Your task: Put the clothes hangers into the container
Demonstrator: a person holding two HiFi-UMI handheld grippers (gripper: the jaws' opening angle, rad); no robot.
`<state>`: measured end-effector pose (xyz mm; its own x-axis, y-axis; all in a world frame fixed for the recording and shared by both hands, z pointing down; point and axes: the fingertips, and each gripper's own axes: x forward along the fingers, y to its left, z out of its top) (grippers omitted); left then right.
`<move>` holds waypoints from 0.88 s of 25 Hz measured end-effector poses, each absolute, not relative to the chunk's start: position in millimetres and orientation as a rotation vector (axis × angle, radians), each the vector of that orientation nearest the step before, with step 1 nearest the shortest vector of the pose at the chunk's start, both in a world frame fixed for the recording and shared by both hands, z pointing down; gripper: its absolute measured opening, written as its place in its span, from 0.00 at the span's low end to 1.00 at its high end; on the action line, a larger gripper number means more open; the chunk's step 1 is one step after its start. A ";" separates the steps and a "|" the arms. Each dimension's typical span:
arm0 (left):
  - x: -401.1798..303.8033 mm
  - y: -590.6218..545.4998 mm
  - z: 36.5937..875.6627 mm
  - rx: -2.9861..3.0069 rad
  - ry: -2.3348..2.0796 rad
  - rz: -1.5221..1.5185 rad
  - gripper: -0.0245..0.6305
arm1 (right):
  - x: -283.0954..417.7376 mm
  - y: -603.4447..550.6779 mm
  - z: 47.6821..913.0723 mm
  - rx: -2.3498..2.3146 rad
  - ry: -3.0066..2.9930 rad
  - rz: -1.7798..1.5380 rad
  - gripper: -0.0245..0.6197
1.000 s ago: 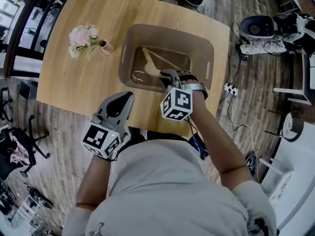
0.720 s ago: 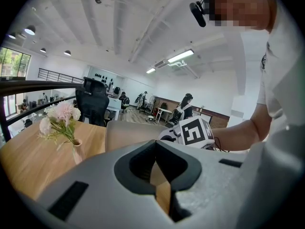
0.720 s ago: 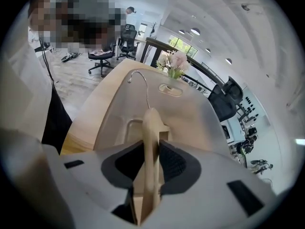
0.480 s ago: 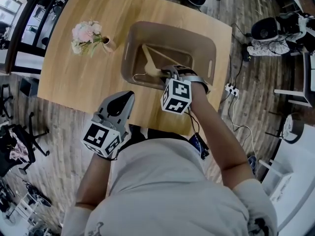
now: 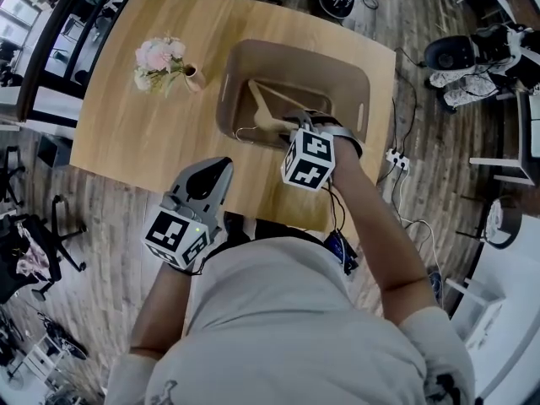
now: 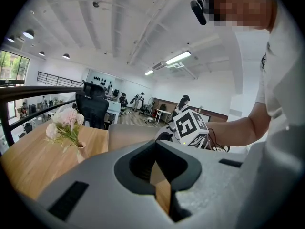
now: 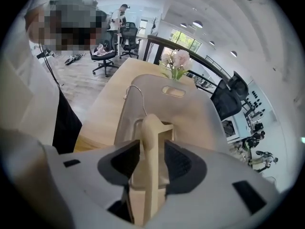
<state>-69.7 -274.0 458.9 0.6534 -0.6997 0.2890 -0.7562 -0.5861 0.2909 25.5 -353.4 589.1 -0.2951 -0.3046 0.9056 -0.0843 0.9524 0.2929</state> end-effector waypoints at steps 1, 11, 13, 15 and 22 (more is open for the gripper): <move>-70.4 -272.2 456.7 2.491 -1.148 0.198 0.05 | 26.0 -351.9 586.5 0.296 -1.867 -0.223 0.30; -77.6 -252.0 428.3 2.590 -1.112 0.193 0.05 | 32.6 -333.6 549.8 0.525 -1.907 -0.192 0.30; -79.0 -247.0 423.5 2.611 -1.101 0.190 0.05 | 32.9 -327.8 540.1 0.580 -1.939 -0.170 0.30; -80.6 -240.9 419.2 2.630 -1.089 0.190 0.05 | 33.0 -319.8 529.7 0.631 -1.973 -0.146 0.30; -81.9 -219.5 403.0 2.694 -1.042 0.182 0.05 | 32.5 -278.7 487.2 0.813 -2.081 -0.131 0.25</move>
